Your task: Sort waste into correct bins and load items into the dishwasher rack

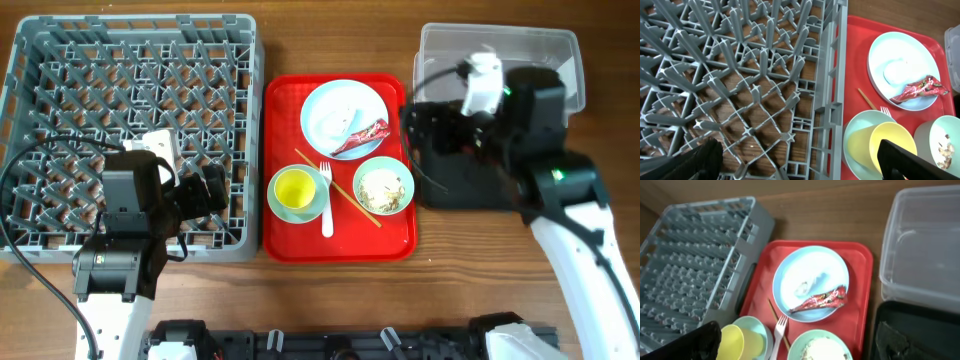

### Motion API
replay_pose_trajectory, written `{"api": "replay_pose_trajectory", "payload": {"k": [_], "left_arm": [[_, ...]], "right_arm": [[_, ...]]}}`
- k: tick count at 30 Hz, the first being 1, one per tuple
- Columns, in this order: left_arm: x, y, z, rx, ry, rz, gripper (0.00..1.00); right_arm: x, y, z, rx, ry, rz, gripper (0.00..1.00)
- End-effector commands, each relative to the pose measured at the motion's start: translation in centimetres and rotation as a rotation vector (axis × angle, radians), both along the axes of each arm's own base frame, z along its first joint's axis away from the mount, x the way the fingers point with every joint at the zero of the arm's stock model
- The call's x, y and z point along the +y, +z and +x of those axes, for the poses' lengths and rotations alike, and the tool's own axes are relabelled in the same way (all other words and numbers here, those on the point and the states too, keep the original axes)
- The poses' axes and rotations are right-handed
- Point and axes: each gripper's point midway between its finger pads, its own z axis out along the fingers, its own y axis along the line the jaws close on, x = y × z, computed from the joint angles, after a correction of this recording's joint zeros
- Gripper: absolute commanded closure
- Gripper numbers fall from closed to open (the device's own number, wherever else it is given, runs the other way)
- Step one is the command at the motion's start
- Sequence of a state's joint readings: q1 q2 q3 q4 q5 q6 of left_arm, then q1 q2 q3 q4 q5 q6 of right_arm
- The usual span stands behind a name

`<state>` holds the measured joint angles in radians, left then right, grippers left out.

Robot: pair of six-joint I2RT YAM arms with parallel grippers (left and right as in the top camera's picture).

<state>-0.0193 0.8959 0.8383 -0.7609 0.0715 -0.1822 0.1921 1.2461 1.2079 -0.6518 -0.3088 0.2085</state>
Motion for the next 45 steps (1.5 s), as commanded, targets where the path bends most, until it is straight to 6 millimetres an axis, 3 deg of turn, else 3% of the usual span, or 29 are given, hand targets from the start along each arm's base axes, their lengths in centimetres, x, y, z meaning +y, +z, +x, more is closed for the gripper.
{"api": "replay_pose_trajectory", "payload": {"k": [1, 5, 8, 11, 14, 18, 20, 23, 24, 28, 29, 31, 33, 35, 37, 39, 43, 45], "left_arm": [[0.3, 1.0, 0.2, -0.025, 0.019, 0.001, 0.0], [0.3, 1.0, 0.2, -0.025, 0.019, 0.001, 0.0], [0.3, 0.9, 0.2, -0.025, 0.019, 0.001, 0.0], [0.3, 0.9, 0.2, -0.025, 0.019, 0.001, 0.0], [0.3, 0.9, 0.2, -0.024, 0.019, 0.001, 0.0], [0.3, 0.9, 0.2, -0.024, 0.019, 0.001, 0.0], [0.3, 0.9, 0.2, -0.024, 0.019, 0.0, 0.0], [0.3, 0.9, 0.2, -0.024, 0.019, 0.001, 0.0], [0.3, 0.9, 0.2, -0.024, 0.019, 0.0, 0.0], [0.3, 0.9, 0.2, -0.02, 0.019, 0.001, 0.0], [0.3, 0.9, 0.2, -0.02, 0.019, 0.001, 0.0], [0.3, 0.9, 0.2, -0.02, 0.019, 0.001, 0.0], [0.3, 0.9, 0.2, -0.02, 0.019, 0.001, 0.0], [0.3, 0.9, 0.2, -0.02, 0.019, 0.001, 0.0], [0.3, 0.9, 0.2, -0.02, 0.019, 0.001, 0.0], [0.3, 0.9, 0.2, -0.02, 0.019, 0.001, 0.0], [0.3, 0.9, 0.2, -0.021, 0.019, 0.001, 0.0], [0.3, 0.9, 0.2, -0.021, 0.019, 0.001, 0.0]], "right_arm": [[2.7, 1.6, 3.2, -0.016, -0.006, -0.074, 0.0], [5.8, -0.2, 6.2, 0.02, -0.011, -0.129, 0.0], [8.3, -4.9, 8.6, 0.086, -0.059, -0.164, 0.02], [9.4, -11.8, 9.8, 0.252, -0.161, -0.125, 0.09], [10.8, -16.6, 10.2, 0.324, -0.161, -0.14, 0.11], [10.8, -21.2, 9.7, 0.437, -0.239, -0.139, 0.16], [11.2, -23.1, 9.2, 0.495, -0.252, -0.116, 0.24], [12.0, -24.7, 8.7, 0.528, -0.229, -0.117, 0.44], [12.1, -24.9, 8.6, 0.531, -0.226, -0.121, 0.55], [11.9, -23.7, 8.9, 0.512, -0.225, -0.112, 0.85], [11.6, -23.0, 9.1, 0.502, -0.23, -0.105, 0.89], [10.6, -20.0, 9.9, 0.445, -0.238, -0.081, 0.95], [8.4, -15.6, 11.1, 0.351, -0.262, -0.064, 0.96], [5.4, -11.7, 11.9, 0.267, -0.322, -0.065, 0.96], [0.8, -7.7, 12.2, 0.186, -0.441, -0.076, 0.96], [-3.7, -5.5, 12.1, 0.146, -0.555, -0.096, 0.87], [-8.7, -5.9, 12.4, 0.166, -0.665, -0.107, 0.68], [-9.8, -5.8, 12.9, 0.161, -0.676, -0.074, 0.29]]}}
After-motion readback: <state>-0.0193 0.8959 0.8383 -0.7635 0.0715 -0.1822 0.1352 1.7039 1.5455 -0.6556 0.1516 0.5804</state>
